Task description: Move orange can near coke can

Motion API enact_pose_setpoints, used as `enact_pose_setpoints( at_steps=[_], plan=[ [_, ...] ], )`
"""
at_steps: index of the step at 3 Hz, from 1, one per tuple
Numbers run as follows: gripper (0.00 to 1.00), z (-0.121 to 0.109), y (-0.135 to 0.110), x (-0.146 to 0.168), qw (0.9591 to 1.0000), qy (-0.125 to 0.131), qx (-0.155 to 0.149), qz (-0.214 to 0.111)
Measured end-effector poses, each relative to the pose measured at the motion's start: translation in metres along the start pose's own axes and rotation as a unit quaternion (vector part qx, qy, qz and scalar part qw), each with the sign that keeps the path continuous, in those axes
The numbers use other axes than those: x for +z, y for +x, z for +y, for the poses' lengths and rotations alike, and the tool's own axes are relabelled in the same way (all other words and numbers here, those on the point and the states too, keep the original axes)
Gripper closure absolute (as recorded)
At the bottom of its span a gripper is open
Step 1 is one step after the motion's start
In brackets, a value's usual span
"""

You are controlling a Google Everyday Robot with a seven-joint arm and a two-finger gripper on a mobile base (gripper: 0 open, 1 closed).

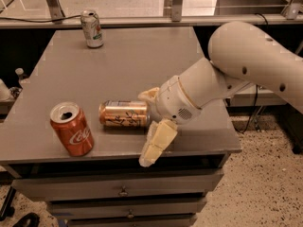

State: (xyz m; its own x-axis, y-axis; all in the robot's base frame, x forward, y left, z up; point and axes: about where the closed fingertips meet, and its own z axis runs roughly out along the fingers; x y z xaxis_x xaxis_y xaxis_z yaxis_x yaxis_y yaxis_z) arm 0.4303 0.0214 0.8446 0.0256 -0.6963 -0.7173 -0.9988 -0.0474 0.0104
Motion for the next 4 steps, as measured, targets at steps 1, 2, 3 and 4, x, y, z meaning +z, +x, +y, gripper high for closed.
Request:
enact_pose_setpoints(
  at_steps=[1,2,3,4],
  plan=[
    [0.0,0.013,0.001,-0.003,1.0,-0.001,0.008,-0.002],
    [0.0,0.021,0.002,-0.006,0.9999,0.0,0.016,-0.004],
    [0.0,0.026,0.004,-0.008,0.9998,0.001,0.02,-0.005],
    [0.0,0.026,0.004,-0.009,0.9998,0.002,0.021,-0.005]
  ],
)
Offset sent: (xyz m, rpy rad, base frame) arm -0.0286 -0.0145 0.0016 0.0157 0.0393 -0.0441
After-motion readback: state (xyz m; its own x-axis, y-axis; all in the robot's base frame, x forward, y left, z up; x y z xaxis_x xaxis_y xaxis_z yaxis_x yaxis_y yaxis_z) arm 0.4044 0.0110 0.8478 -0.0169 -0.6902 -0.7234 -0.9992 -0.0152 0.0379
